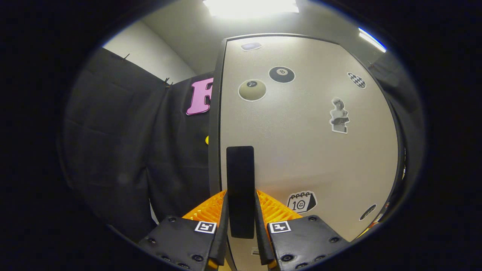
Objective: Open the shoe cabinet door, grab the shoes and put them into the shoe cabinet, then close the shoe cabinet door.
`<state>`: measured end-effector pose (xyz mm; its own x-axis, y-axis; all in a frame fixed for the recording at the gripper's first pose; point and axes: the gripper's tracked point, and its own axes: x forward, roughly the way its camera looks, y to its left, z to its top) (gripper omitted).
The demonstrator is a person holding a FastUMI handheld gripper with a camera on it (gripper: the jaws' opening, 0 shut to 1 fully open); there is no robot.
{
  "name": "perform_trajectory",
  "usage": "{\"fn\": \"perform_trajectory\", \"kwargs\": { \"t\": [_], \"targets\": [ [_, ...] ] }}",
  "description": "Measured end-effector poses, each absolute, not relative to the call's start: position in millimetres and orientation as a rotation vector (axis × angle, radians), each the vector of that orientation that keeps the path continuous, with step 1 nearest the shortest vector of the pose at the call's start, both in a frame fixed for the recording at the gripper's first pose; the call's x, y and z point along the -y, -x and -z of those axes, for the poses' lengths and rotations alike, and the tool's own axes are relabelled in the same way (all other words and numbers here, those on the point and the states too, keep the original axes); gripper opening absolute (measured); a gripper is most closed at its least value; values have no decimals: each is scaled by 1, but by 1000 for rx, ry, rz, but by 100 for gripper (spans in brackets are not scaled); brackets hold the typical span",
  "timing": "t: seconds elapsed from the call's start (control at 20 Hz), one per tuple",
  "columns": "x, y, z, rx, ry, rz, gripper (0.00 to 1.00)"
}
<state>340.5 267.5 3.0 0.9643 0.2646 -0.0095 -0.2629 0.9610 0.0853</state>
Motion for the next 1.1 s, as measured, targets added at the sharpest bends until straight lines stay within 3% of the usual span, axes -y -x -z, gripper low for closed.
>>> {"fn": "perform_trajectory", "kwargs": {
  "t": [0.15, 0.25, 1.1],
  "targets": [
    [-267, -338, -4, -31, -87, -267, 18],
    [-266, -338, -3, -48, -84, -279, 13],
    [-249, -263, -17, -123, -94, -437, 13]
  ]
}}
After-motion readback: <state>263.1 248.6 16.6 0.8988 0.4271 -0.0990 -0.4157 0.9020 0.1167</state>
